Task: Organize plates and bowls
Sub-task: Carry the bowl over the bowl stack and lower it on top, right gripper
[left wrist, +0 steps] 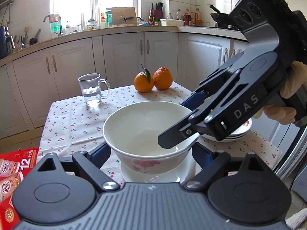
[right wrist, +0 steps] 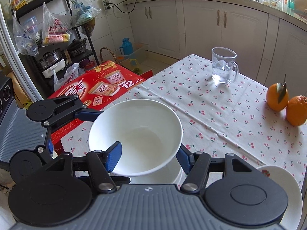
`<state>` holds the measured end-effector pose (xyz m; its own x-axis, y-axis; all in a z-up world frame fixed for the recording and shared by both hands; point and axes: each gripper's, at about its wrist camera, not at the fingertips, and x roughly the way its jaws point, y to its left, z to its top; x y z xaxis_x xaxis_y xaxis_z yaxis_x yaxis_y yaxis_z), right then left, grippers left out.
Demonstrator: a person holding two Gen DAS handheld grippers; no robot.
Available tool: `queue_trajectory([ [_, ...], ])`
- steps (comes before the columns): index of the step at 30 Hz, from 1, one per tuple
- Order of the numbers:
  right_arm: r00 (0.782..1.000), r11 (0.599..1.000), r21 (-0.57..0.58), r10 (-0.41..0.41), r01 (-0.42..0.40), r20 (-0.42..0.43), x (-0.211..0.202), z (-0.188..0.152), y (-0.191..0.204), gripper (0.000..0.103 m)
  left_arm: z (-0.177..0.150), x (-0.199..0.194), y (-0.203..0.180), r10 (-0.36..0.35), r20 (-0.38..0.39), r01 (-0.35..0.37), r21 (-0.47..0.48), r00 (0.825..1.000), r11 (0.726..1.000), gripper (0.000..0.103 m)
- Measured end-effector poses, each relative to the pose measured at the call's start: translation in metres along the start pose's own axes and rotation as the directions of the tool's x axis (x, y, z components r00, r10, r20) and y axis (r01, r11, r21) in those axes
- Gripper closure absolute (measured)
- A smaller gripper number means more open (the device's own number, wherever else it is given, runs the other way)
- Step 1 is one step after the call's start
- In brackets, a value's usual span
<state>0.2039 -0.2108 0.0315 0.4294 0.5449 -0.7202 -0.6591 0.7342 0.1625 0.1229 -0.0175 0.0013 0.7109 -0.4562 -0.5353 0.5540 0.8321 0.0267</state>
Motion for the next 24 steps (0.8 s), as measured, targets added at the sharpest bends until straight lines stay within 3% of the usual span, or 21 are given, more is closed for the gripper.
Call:
queue_trajectory([
  [24,1.000,0.998,0.067,0.008,-0.007,-0.015,0.013,-0.025,-0.012,0.035,-0.012,0.014,0.000,-0.052,-0.048,0.050,-0.033,0.998,0.998,0.012],
])
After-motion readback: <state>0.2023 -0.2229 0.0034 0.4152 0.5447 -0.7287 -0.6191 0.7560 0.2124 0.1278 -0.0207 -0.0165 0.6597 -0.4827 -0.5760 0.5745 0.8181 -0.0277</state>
